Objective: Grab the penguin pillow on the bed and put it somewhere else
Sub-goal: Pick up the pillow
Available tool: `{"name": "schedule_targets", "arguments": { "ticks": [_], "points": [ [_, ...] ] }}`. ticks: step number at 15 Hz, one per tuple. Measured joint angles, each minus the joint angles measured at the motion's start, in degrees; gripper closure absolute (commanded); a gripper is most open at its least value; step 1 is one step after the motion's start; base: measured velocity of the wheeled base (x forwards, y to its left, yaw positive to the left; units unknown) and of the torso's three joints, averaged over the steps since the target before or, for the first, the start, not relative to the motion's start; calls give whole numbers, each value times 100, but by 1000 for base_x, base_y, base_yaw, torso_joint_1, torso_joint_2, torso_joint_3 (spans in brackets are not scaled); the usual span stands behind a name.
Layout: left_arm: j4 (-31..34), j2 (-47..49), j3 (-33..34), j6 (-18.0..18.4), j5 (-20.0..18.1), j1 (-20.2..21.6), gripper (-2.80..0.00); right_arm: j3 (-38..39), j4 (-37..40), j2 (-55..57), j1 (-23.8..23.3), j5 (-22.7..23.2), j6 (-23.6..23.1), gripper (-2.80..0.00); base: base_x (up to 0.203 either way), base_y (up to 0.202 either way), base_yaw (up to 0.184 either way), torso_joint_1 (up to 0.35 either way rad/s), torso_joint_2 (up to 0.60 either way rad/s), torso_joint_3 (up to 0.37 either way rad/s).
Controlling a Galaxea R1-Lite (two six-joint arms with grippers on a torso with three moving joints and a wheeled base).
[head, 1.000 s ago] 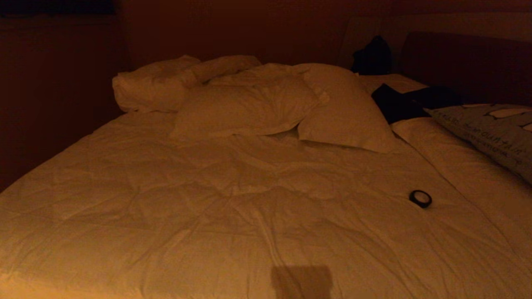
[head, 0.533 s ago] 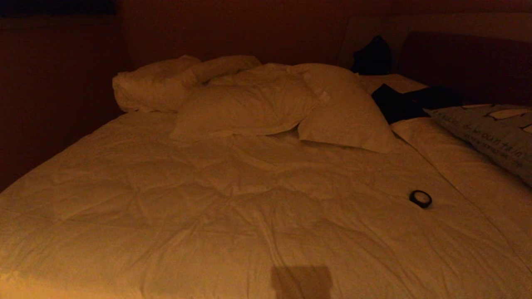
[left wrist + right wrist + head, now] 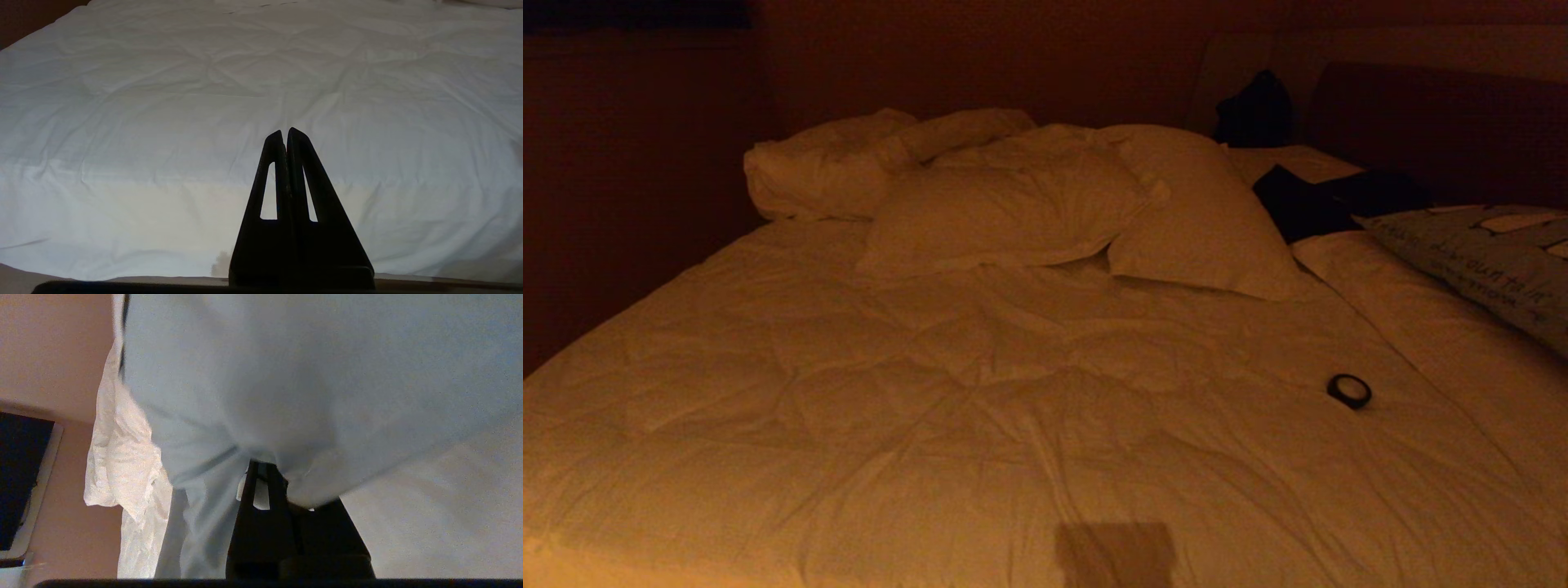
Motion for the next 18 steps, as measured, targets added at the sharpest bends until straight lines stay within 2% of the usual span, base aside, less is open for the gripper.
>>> {"name": "schedule_targets", "arguments": {
  "ticks": [2,3,12,15,18],
  "points": [
    [-2,0,0,5,0,0,0,173,1,-192,5,-7,-5,0,0,0,0,0,0,0],
    [-2,0,0,2,0,0,0,259,-8,-257,9,-7,-16,-280,0,0,0,0,0,0],
    [0,0,0,0,0,0,0,400,-11,-405,9,22,-24,-280,0,0,0,0,0,0],
    [-2,0,0,1,0,2,0,757,4,-902,9,89,-14,-280,0,0,0,0,0,0],
    [-2,0,0,2,0,0,0,1309,40,-1880,9,295,12,-280,0,0,0,0,0,0]
  ]
}}
